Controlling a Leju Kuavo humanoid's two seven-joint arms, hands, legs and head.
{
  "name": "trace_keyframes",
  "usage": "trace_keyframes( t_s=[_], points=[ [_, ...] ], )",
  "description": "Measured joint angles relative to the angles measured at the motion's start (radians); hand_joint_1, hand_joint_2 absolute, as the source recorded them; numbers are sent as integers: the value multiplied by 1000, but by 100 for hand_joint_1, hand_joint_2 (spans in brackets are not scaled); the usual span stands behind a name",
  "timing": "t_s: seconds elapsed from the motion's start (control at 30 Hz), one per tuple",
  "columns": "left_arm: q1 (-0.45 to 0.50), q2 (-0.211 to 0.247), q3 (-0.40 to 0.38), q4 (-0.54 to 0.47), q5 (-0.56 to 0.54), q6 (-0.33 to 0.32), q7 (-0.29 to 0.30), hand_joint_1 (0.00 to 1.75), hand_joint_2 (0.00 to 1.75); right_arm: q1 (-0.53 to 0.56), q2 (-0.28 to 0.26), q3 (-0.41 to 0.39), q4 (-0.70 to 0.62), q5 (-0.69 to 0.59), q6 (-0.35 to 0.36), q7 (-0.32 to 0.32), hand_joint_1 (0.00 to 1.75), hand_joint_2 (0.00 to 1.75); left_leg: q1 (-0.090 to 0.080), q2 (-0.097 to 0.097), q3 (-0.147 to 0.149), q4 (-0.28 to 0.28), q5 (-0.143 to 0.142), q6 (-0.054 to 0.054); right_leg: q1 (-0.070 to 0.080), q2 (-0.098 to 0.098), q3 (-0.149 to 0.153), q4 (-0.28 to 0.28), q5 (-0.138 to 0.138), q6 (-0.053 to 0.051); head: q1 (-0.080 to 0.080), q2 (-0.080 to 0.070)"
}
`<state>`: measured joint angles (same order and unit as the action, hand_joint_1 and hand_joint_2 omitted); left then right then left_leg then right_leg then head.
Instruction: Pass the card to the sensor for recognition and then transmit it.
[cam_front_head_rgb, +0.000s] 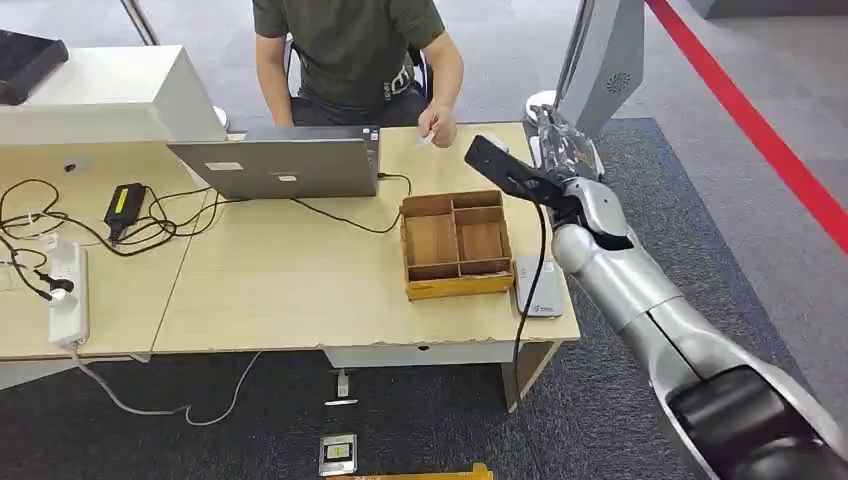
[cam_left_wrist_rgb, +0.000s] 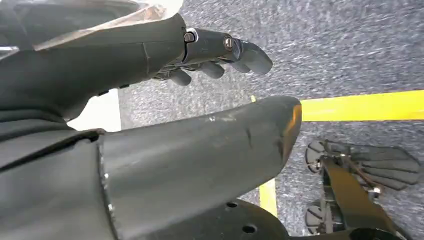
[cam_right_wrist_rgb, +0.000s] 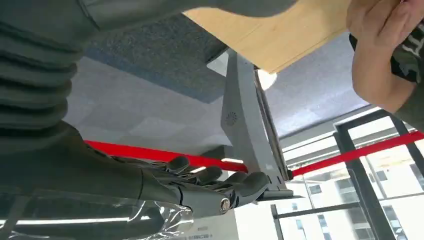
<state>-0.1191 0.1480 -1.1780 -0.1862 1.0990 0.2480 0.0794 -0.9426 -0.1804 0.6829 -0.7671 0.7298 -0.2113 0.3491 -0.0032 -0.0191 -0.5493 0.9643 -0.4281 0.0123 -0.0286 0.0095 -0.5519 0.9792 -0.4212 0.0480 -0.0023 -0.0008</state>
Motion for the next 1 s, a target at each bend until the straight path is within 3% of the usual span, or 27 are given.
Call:
trace_keyframes(
  t_s=[0.13, 0.23, 0.4, 0.73, 0.83, 0.9, 1.0],
  points=[
    [0, 0, -2, 0, -4, -1, -46, 0, 0, 22, -27, -8, -45, -65, 15, -26, 0, 0, 0, 0, 0, 0, 0, 0, 0, 0, 0, 0, 0, 0, 0, 0],
    [0, -1, -7, 0, -17, -5, -43, 0, 0, 81, -58, -28, -126, -203, 63, -51, 0, 0, 0, 0, 1, 0, 0, 0, 0, 0, 1, 0, 0, 0, 0, 0],
    [1, -1, -11, 0, -11, -6, -44, 0, 0, 145, -111, -48, -242, -233, 79, -47, 0, 0, 0, 0, 1, 0, 0, 0, 0, 0, 0, -1, 0, 0, 0, 0],
    [5, 1, -11, 0, 19, -8, -68, 0, 0, 348, -286, -80, -613, -288, 78, 46, 0, 0, 0, 1, 3, 0, -1, 0, 0, 2, 1, -2, 0, -1, -2, 0],
    [12, 3, -11, 0, 29, -7, -68, 0, 0, 436, -336, -85, -766, -245, 76, 109, 0, 0, 0, 0, 2, 0, -1, 0, 0, 0, 1, -2, 0, -1, 2, 0],
    [11, 3, -11, 0, 35, -7, -68, 0, 0, 478, -358, -84, -844, -136, 82, 145, 0, 0, 0, 1, 2, 0, -1, 0, 0, 1, 1, -2, 0, -1, 0, 0],
    [9, 3, -9, 0, 39, -6, -68, 0, 0, 527, -384, -76, -952, -51, 87, 164, 0, 0, 0, 1, 2, 0, -1, 0, 0, 1, 1, -2, 0, -1, 0, 0]
  ],
)
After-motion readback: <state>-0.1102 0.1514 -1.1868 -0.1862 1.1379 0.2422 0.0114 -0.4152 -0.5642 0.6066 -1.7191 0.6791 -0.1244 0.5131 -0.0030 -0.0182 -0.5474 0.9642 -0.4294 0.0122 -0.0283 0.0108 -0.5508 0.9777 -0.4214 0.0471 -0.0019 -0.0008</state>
